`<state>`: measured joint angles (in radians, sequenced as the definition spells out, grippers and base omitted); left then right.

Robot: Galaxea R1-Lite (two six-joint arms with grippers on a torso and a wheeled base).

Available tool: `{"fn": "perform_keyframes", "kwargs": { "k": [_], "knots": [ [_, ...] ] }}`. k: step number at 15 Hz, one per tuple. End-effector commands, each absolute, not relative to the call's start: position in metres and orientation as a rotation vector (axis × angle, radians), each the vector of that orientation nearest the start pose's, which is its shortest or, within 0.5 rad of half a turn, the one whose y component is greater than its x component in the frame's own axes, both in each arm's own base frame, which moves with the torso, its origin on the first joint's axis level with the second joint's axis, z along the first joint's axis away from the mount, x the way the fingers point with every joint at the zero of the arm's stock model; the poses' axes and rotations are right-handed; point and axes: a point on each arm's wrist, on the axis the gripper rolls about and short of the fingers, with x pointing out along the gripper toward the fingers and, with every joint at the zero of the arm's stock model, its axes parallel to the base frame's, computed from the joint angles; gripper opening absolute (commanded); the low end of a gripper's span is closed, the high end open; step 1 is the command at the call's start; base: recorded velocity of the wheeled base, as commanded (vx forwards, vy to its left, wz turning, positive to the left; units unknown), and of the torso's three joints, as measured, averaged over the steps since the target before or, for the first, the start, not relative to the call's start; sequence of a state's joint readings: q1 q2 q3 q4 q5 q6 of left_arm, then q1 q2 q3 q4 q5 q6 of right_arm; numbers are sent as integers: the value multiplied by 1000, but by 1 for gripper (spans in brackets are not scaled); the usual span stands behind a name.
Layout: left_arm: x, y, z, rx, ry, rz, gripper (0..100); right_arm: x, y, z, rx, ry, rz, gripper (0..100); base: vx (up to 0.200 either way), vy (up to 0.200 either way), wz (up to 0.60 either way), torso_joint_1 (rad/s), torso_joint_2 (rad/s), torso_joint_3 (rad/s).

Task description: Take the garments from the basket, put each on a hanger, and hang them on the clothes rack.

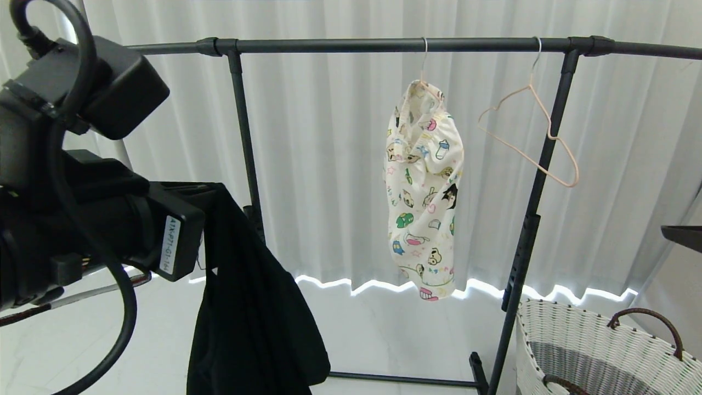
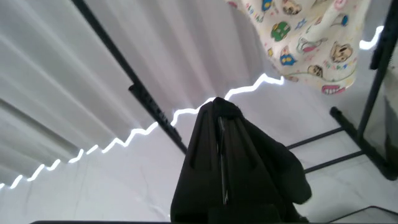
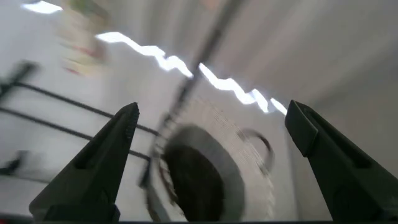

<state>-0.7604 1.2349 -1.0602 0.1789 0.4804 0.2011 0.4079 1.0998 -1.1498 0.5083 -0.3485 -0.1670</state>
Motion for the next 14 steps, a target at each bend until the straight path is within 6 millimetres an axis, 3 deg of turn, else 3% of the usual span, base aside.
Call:
{"fn": "perform_keyframes", "kwargs": {
  "k": [1,4,9,14],
  "knots": [
    [132,-109,293,396,252,-295,0,128,37,294,-314,408,10,100,0,0,0,0,0,0],
    [133,-107,292,395,256,-285,0,138,36,275,-343,332,-49,100,0,0,0,0,0,0],
    [136,-101,294,385,256,-250,0,134,34,242,-491,255,-44,100,0,0,0,0,0,0],
    [134,-100,295,382,251,-249,0,144,36,230,-524,237,-70,100,0,0,0,0,0,0]
  ]
}}
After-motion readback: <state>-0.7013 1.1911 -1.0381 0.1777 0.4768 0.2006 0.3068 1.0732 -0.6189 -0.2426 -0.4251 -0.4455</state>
